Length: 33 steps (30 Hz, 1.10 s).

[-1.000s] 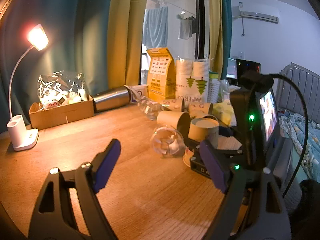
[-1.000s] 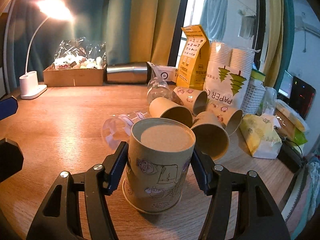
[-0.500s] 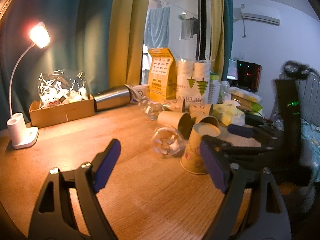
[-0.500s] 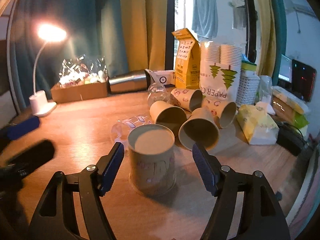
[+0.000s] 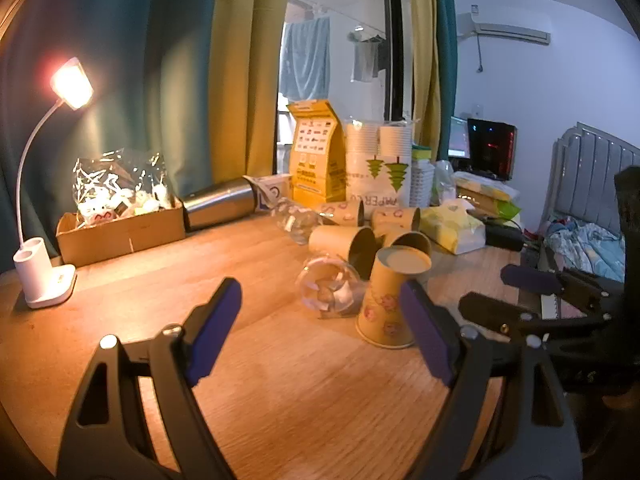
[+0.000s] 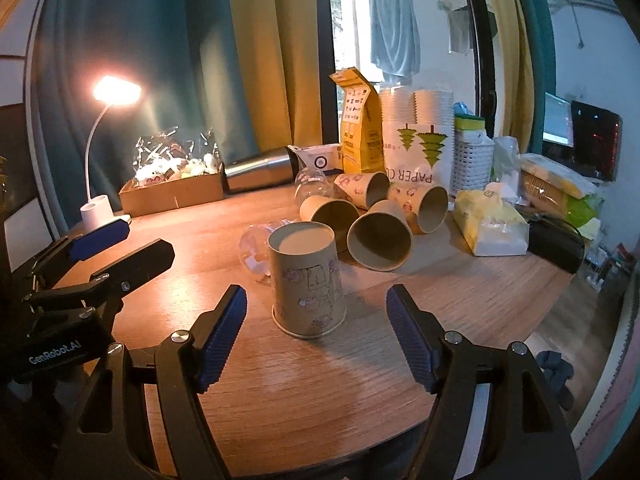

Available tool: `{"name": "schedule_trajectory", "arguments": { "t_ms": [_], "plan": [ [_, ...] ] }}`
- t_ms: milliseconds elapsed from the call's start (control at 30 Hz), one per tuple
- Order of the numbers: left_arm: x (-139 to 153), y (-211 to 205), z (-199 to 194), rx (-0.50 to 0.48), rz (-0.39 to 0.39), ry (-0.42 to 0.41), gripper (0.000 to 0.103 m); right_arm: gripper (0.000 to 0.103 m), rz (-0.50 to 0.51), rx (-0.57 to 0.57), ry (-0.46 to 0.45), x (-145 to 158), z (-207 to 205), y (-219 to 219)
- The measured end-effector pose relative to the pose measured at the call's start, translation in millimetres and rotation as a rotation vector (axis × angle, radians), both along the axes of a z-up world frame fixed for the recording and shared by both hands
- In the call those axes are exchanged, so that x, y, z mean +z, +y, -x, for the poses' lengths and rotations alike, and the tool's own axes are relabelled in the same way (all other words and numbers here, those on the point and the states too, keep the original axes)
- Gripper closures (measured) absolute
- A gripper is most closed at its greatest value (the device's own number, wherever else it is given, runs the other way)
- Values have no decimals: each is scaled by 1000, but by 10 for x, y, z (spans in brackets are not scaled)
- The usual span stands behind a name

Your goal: Flip cup upside down

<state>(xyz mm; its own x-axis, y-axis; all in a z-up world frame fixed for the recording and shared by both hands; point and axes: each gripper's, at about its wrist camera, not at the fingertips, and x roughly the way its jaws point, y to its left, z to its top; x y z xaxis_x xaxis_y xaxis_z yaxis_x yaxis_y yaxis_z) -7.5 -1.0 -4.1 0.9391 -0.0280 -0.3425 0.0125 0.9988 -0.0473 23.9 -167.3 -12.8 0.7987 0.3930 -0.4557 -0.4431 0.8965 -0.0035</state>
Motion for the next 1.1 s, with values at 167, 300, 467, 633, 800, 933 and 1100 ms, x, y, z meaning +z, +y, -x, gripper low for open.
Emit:
{"name": "schedule_trajectory", "arguments": {
  "t_ms": [167, 300, 467, 633, 800, 933, 1100],
  "plan": [
    [0, 2, -11, -1, 2, 4, 20, 28, -7, -5, 12, -20, -25, -20],
    [-2, 0, -9, -1, 1, 5, 20, 28, -6, -4, 13, -30, -30, -16],
    [-2, -1, -8, -1, 1, 5, 20, 28, -6, -5, 13, -29, -29, -14],
    [-1, -2, -7, 0, 1, 4, 20, 28, -7, -7, 12, -27, -30, -11],
    [-1, -4, -7, 0, 1, 5, 20, 28, -6, -6, 17, -33, -42, -11],
    [-1, -7, -7, 0, 1, 5, 20, 28, -7, -5, 18, -34, -42, -11],
    [0, -9, -8, 0, 1, 5, 20, 28, -6, -6, 18, -33, -42, -9]
  ]
}}
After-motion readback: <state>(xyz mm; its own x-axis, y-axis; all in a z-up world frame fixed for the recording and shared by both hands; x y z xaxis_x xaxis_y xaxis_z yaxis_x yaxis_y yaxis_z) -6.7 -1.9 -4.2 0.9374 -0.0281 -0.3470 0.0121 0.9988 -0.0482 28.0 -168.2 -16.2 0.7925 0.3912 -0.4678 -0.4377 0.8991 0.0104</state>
